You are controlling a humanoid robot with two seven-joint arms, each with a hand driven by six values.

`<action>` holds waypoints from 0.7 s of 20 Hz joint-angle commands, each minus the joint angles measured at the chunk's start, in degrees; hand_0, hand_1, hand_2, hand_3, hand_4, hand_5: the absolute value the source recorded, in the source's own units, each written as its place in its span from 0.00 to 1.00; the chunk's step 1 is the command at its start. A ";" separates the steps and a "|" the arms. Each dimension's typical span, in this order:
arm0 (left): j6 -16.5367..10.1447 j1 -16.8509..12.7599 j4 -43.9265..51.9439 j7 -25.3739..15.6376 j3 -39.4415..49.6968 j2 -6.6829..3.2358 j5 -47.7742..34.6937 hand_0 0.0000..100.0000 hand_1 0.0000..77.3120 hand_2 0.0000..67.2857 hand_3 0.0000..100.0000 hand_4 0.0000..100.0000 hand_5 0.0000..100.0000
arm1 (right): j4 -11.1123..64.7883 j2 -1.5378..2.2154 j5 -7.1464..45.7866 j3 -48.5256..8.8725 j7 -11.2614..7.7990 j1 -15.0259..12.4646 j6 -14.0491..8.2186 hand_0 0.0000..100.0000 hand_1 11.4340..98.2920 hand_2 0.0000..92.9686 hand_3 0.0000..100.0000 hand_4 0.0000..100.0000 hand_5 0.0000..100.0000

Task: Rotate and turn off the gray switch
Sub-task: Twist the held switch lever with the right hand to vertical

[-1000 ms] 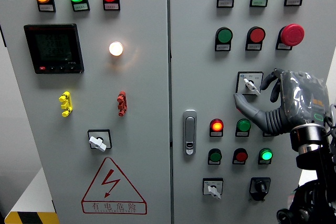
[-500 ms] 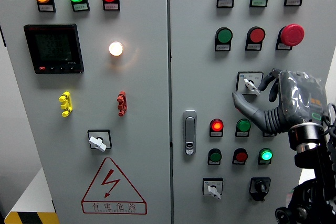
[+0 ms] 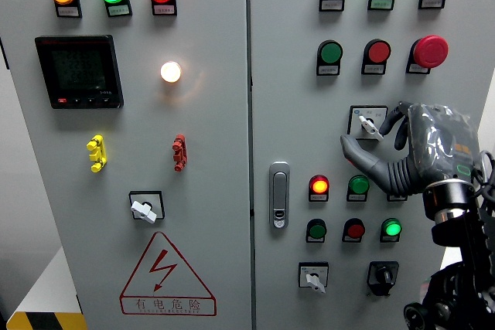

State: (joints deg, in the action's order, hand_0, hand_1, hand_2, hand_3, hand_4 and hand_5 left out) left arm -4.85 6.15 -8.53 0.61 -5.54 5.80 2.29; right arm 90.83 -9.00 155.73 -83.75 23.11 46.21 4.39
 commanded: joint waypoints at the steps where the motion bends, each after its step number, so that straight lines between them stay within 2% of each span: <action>1: 0.01 0.00 0.00 0.00 0.00 0.00 0.00 0.34 0.00 0.18 0.22 0.12 0.12 | -0.04 0.03 0.10 0.17 0.00 0.02 0.00 0.15 0.25 0.70 0.86 1.00 0.99; 3: 0.01 0.00 0.00 0.00 0.00 -0.09 0.00 0.34 0.00 0.18 0.22 0.12 0.12 | -0.12 -0.06 0.10 0.34 0.00 0.45 0.09 0.24 0.25 0.70 0.86 1.00 0.99; 5: 0.01 0.00 0.00 0.00 0.00 0.00 0.00 0.34 0.00 0.18 0.22 0.12 0.12 | -0.21 -0.06 0.10 0.43 0.00 0.54 0.09 0.29 0.25 0.70 0.86 1.00 0.98; 8: 0.01 0.00 0.00 0.00 0.00 0.00 0.00 0.34 0.00 0.18 0.22 0.12 0.12 | -0.39 -0.06 0.28 0.43 0.00 0.46 0.09 0.44 0.25 0.71 0.86 1.00 0.99; 14: 0.01 0.00 0.00 0.00 0.00 0.00 0.00 0.34 0.00 0.18 0.22 0.12 0.12 | -0.39 -0.06 0.72 0.78 0.53 0.46 0.09 0.58 0.25 0.73 0.86 1.00 0.98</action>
State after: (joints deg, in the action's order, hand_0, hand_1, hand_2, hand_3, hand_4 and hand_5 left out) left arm -4.85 6.15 -8.53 0.62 -5.54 5.80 2.29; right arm 90.44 -9.05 156.24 -83.03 23.42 46.67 4.47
